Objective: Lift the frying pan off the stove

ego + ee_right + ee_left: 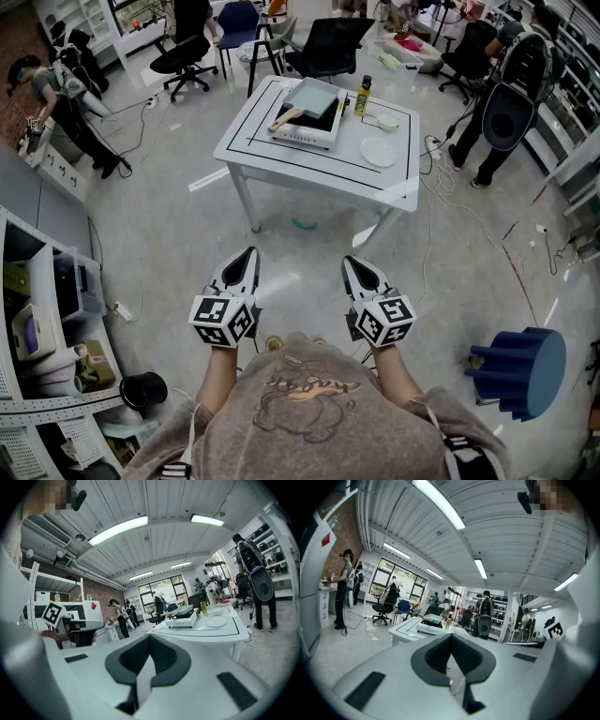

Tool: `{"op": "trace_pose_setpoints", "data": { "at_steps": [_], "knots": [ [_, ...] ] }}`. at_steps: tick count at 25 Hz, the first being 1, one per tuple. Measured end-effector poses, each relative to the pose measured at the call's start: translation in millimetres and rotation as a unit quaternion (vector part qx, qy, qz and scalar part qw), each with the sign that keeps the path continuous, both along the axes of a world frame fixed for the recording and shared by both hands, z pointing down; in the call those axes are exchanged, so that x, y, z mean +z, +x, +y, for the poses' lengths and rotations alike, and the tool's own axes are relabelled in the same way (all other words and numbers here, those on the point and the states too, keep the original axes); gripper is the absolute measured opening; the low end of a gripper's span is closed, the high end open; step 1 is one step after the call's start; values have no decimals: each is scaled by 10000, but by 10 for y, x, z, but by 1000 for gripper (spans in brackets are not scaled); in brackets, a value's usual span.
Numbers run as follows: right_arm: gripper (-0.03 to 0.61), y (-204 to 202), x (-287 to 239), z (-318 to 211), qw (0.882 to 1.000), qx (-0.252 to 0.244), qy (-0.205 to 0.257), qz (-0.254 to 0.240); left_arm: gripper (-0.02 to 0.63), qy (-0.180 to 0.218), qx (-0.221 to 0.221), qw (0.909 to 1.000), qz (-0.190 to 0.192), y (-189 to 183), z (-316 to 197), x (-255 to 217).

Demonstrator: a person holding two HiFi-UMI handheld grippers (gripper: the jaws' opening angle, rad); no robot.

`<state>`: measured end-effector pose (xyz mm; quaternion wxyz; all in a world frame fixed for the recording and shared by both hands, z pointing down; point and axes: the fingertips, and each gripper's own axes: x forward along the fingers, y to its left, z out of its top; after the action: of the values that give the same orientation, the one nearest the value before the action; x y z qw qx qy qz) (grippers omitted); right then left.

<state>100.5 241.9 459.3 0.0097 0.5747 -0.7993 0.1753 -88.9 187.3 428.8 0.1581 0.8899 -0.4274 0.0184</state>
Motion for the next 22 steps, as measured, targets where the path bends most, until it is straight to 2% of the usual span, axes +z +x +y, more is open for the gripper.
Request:
{"op": "trace_pose_setpoints", "data": {
  "at_steps": [11,22],
  "knots": [
    [-2,-130,7,-10,9999,50,-23,-109,6,-52,68,10000,-42,-53,-26,32],
    [-2,-348,125,0,9996,251,-133,-57,6,-30,343,9993,-154,-221,-187,107]
  ]
}}
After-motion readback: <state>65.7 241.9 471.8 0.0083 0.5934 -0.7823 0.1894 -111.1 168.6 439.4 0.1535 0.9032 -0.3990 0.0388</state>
